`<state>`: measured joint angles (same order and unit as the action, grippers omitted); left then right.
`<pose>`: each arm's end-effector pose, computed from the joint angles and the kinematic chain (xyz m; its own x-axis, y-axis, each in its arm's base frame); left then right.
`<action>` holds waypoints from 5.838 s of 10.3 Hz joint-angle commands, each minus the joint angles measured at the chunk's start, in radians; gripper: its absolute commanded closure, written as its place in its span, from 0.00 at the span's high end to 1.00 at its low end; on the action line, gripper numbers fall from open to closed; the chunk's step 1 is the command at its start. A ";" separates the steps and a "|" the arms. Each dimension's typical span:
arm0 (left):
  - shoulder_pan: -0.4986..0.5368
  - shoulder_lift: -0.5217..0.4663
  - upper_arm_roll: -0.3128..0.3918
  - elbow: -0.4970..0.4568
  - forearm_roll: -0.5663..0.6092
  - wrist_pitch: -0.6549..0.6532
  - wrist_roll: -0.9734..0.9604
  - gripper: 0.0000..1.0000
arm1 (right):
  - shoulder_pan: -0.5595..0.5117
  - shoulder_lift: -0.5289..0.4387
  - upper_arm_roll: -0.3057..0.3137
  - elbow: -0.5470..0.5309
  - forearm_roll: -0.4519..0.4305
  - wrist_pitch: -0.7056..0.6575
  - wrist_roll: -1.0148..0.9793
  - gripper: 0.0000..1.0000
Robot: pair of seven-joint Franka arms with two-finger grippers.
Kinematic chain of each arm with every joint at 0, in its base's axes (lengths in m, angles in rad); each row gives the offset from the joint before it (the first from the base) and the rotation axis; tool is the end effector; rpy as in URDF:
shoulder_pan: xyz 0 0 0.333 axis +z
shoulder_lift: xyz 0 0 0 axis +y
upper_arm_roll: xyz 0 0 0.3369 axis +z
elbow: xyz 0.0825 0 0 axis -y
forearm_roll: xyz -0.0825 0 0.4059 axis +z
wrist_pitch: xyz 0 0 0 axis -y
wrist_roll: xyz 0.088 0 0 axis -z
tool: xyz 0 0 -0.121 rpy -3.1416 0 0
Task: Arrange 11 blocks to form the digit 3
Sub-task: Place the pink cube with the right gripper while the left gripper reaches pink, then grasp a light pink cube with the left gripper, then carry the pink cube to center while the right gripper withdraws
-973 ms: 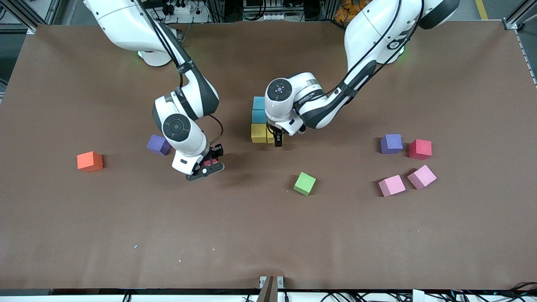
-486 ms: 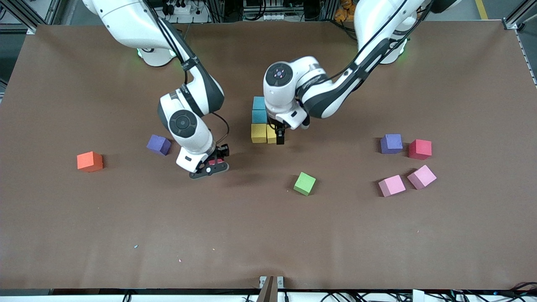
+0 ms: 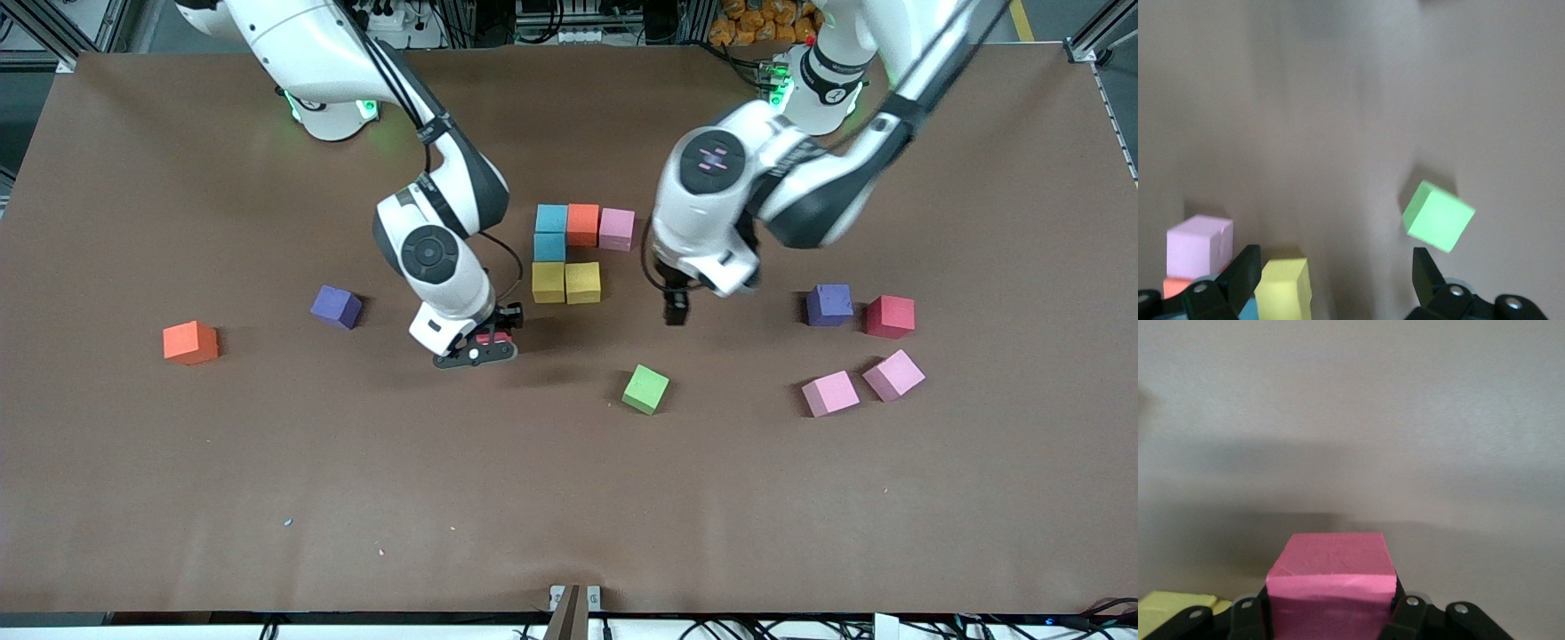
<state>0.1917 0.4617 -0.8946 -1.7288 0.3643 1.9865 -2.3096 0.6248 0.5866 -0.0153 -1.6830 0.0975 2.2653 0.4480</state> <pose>0.5593 -0.3614 0.3899 0.0684 0.9976 -0.0095 0.9973 -0.0686 -0.0271 0.5767 0.4083 0.2487 0.9942 0.1022 -0.0341 0.1002 -0.9933 -0.0570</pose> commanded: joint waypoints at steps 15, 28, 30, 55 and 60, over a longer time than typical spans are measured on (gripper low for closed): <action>0.583 0.196 -0.112 -0.046 0.326 0.014 1.484 1.00 | 0.127 0.200 -0.005 0.190 -0.002 -0.003 0.172 0.14; 0.273 0.344 0.183 0.090 0.318 0.138 1.398 1.00 | 0.133 0.191 -0.009 0.169 -0.025 -0.015 0.179 0.14; 0.273 0.360 0.184 0.090 0.318 0.152 1.403 1.00 | 0.133 0.188 -0.009 0.152 -0.027 -0.017 0.179 0.14; 0.074 0.311 -0.141 -0.155 0.390 0.135 -0.465 0.00 | 0.089 0.010 -0.008 0.112 -0.013 -0.094 0.204 1.00; -0.037 0.314 -0.061 -0.155 0.392 0.235 -0.570 0.00 | -0.152 -0.166 -0.011 -0.128 -0.024 -0.170 -0.234 1.00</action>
<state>0.1785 0.7808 -0.9646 -1.8834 0.7235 2.2014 -2.7497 0.5535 0.5154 -0.0403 -1.6666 0.0829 2.0777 0.3410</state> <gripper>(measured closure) 0.449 0.000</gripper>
